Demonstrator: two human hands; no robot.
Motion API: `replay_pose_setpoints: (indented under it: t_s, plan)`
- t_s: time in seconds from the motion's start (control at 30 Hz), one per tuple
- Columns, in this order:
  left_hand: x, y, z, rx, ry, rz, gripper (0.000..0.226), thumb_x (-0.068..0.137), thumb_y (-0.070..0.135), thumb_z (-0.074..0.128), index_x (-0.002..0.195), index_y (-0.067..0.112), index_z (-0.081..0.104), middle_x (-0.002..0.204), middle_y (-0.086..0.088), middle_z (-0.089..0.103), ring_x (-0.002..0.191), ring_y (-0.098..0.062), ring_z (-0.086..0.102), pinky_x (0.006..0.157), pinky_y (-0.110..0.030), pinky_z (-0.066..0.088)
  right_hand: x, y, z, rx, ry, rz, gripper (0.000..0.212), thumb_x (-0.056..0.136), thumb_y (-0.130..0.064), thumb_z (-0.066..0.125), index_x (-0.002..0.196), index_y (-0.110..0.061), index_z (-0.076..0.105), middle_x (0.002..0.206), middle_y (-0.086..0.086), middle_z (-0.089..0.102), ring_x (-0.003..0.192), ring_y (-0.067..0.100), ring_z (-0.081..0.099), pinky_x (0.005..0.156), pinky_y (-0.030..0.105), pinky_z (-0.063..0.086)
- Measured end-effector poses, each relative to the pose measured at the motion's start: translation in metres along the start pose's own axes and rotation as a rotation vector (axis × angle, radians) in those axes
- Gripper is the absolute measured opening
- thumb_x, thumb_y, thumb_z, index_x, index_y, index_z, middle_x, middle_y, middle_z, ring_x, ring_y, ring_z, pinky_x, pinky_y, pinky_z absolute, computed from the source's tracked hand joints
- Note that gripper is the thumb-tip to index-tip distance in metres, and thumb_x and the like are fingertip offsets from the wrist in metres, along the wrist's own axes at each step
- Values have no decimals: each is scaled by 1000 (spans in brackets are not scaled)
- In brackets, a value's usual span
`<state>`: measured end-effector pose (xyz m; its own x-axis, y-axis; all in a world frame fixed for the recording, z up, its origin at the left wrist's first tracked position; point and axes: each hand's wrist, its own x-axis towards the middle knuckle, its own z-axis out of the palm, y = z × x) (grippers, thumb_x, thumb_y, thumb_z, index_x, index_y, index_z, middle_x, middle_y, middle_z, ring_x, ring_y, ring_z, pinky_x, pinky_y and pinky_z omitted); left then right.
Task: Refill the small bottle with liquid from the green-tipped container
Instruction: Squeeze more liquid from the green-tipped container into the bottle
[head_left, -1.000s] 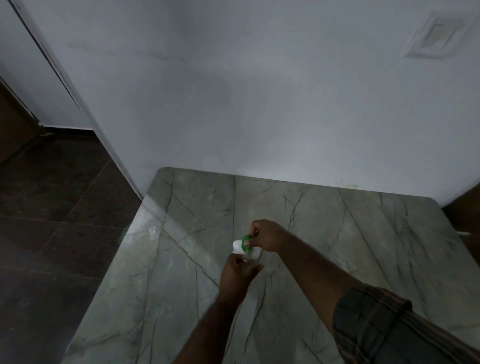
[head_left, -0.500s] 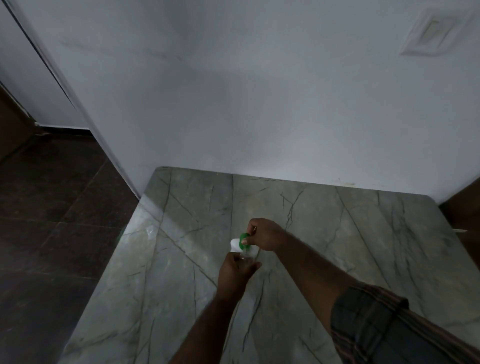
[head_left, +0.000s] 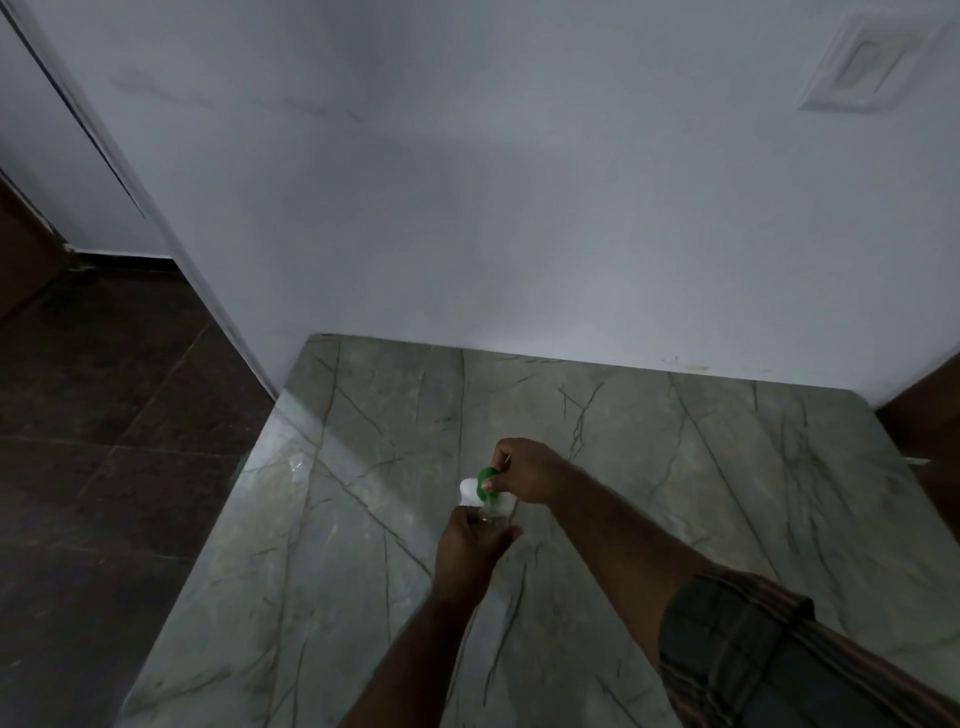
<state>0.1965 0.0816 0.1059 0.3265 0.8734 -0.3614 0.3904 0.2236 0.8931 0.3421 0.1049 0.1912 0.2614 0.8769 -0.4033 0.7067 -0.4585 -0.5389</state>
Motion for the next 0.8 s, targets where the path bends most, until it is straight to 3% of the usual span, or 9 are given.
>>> replay_pose_setpoints:
  t_s: [0.1, 0.23, 0.6, 0.8]
  plan:
    - [2, 1, 0, -5, -15, -4, 50, 71, 40, 84, 107, 17, 58, 100, -2, 70, 90, -19, 68, 80, -43, 59, -1, 0, 0, 3, 7, 0, 31, 81, -28, 74, 102, -8, 62, 108, 9, 65, 86, 14, 52, 72, 27, 37]
    - [2, -2, 1, 7, -3, -7, 48, 71, 37, 85, 105, 17, 58, 98, -2, 69, 87, -18, 68, 75, -37, 59, -2, 3, 5, 0, 23, 1, 30, 81, -29, 74, 101, -10, 62, 107, 8, 65, 92, 20, 57, 73, 27, 37]
    - [2, 0, 2, 0, -4, -4, 45, 72, 35, 85, 105, 19, 58, 99, 1, 70, 89, -17, 68, 79, -40, 60, -1, -1, 1, -30, 26, 2, 30, 80, -29, 74, 101, -11, 62, 106, 7, 65, 94, 20, 58, 76, 30, 42]
    - [1, -1, 5, 35, 5, -6, 48, 72, 35, 85, 106, 16, 57, 96, 1, 68, 86, -16, 67, 72, -31, 56, -1, 1, 5, -58, 28, -15, 28, 81, -28, 73, 99, -11, 61, 104, 8, 66, 95, 23, 60, 76, 32, 43]
